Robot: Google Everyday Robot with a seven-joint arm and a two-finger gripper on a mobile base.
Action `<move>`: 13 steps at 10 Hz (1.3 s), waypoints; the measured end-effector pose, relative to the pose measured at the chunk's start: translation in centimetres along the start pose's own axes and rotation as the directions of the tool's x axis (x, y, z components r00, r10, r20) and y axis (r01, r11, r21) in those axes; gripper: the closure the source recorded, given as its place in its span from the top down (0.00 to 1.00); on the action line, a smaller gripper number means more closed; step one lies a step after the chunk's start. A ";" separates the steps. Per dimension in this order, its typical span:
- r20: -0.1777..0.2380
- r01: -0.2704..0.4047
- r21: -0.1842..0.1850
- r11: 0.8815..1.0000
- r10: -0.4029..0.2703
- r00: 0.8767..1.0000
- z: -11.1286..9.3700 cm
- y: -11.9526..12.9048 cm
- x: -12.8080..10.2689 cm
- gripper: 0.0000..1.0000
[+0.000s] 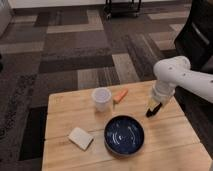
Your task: Place the eraser on the white sponge
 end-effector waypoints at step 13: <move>0.073 0.186 0.106 0.977 -0.194 0.978 -9.5 13.1 0.1 0.00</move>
